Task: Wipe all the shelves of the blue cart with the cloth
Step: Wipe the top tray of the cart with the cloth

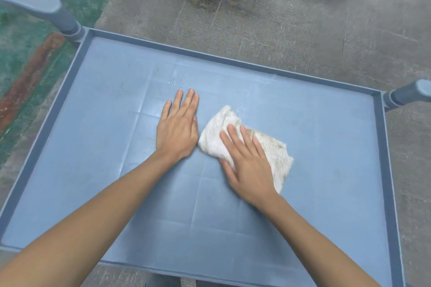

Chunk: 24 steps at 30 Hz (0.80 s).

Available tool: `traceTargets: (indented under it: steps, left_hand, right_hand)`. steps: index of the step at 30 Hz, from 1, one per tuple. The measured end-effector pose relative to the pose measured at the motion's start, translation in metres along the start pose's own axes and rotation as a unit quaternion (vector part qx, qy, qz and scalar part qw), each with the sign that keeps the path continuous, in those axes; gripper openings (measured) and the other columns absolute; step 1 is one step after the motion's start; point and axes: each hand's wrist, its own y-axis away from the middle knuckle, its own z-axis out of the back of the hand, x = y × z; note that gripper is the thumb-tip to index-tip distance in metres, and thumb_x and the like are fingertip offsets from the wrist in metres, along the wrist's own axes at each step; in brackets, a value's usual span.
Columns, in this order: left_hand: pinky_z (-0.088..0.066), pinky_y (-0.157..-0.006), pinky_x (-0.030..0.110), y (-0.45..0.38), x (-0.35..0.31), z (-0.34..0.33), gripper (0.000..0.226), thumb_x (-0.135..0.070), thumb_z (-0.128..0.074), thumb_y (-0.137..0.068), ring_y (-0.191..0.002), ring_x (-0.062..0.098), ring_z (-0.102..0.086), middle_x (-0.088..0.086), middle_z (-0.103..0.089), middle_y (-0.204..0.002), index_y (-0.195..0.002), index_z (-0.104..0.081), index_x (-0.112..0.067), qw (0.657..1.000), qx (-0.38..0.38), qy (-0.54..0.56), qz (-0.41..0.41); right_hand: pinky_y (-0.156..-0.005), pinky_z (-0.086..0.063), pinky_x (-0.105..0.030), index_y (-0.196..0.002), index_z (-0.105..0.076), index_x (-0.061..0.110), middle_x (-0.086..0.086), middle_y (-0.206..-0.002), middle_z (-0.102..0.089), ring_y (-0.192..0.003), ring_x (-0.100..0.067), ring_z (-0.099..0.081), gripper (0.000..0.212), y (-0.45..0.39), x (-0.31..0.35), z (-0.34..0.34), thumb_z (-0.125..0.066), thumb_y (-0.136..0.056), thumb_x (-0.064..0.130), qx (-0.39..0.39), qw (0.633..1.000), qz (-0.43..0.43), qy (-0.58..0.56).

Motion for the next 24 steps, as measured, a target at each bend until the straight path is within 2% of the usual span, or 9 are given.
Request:
traceTargets:
  steps: [3,7,12,16,19,24]
  left_hand:
    - [-0.012,-0.126,0.042,0.0,0.001,-0.002,0.061,-0.024,-0.032,-0.1,-0.156,0.021,-0.014,-0.004,-0.022,-0.167,-0.159,-0.027,-0.018,1.0,-0.002,-0.007,-0.005]
    - [-0.015,-0.125,0.045,0.0,0.0,-0.003,0.062,-0.025,-0.031,-0.098,-0.156,0.023,-0.016,-0.003,-0.024,-0.167,-0.159,-0.029,-0.017,1.0,-0.007,-0.017,-0.01]
    - [-0.016,-0.124,0.046,0.001,-0.001,-0.005,0.061,-0.025,-0.03,-0.098,-0.155,0.025,-0.018,-0.003,-0.025,-0.166,-0.159,-0.03,-0.018,0.999,-0.007,-0.03,-0.011]
    - [-0.017,-0.124,0.047,0.0,0.0,-0.007,0.061,-0.026,-0.031,-0.098,-0.155,0.026,-0.019,-0.003,-0.026,-0.166,-0.158,-0.03,-0.018,0.999,-0.011,-0.033,-0.008]
    - [-0.017,-0.124,0.047,0.0,-0.001,-0.007,0.06,-0.027,-0.03,-0.099,-0.155,0.026,-0.018,-0.003,-0.026,-0.166,-0.159,-0.03,-0.018,0.999,-0.014,-0.036,-0.006]
    - [-0.015,-0.124,0.048,0.001,-0.002,-0.008,0.06,-0.028,-0.028,-0.1,-0.156,0.026,-0.016,-0.003,-0.023,-0.167,-0.159,-0.028,-0.019,0.999,-0.013,-0.038,-0.005]
  right_hand:
    - [-0.128,-0.017,-0.044,-0.163,-0.026,0.036,0.018,-0.171,-0.016,-0.16,-0.012,-0.007,0.06,0.037,-0.025,0.006,-0.045,-0.106,0.043,0.033,0.999,0.042,0.006]
    - [-0.129,-0.013,-0.043,-0.161,-0.032,0.036,0.02,-0.168,-0.022,-0.16,-0.014,-0.009,0.057,0.015,-0.051,0.022,-0.039,-0.105,0.045,0.038,0.998,0.044,0.022]
    - [-0.128,-0.014,-0.048,-0.162,-0.032,0.03,0.013,-0.17,-0.023,-0.16,-0.021,-0.01,0.056,-0.046,-0.09,0.042,-0.045,-0.108,0.038,-0.029,0.992,-0.125,0.01]
    - [-0.123,-0.023,-0.049,-0.155,-0.044,0.025,0.006,-0.164,-0.039,-0.153,-0.029,-0.027,0.052,-0.092,-0.117,0.061,-0.048,-0.104,0.036,-0.115,0.962,-0.248,0.014]
    - [-0.112,-0.033,-0.047,-0.143,-0.054,0.025,0.009,-0.153,-0.051,-0.139,-0.029,-0.04,0.046,-0.11,-0.111,0.057,-0.049,-0.099,0.039,-0.172,0.939,-0.297,0.001]
    - [-0.102,-0.033,-0.047,-0.13,-0.06,0.019,0.003,-0.141,-0.058,-0.128,-0.031,-0.045,0.041,-0.131,-0.089,0.047,-0.046,-0.097,0.04,-0.208,0.916,-0.343,-0.013]
